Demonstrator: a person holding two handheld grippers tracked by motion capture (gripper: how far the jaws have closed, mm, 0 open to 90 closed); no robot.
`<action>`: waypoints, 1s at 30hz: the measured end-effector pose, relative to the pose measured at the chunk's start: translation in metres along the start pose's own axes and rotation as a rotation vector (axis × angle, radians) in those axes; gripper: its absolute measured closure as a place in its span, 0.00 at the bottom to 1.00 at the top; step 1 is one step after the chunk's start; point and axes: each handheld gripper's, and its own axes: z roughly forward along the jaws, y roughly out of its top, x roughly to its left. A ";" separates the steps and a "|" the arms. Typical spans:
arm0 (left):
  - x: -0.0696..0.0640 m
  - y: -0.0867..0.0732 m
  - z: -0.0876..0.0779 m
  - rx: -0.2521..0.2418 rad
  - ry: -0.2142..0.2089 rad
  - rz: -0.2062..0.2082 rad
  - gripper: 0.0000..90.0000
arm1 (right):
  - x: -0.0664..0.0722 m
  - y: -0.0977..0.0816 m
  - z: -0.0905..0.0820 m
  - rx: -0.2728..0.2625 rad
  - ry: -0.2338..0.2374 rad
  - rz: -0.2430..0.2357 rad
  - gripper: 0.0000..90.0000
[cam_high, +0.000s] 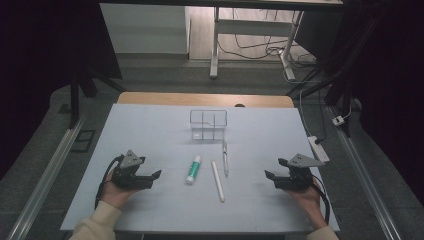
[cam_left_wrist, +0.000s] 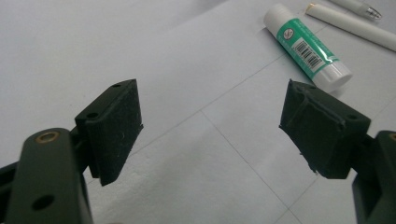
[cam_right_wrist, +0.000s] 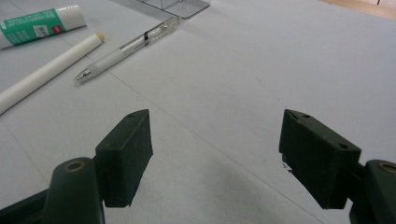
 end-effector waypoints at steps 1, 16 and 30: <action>0.000 0.000 0.000 0.001 0.001 0.000 0.23 | 0.000 0.000 0.001 -0.001 0.000 0.002 0.28; -0.001 0.000 0.000 0.002 0.006 0.000 0.23 | 0.002 0.003 -0.001 0.005 0.001 -0.004 0.28; -0.001 0.000 -0.001 0.000 0.012 0.004 0.23 | 0.008 0.010 0.000 0.020 0.010 -0.010 0.28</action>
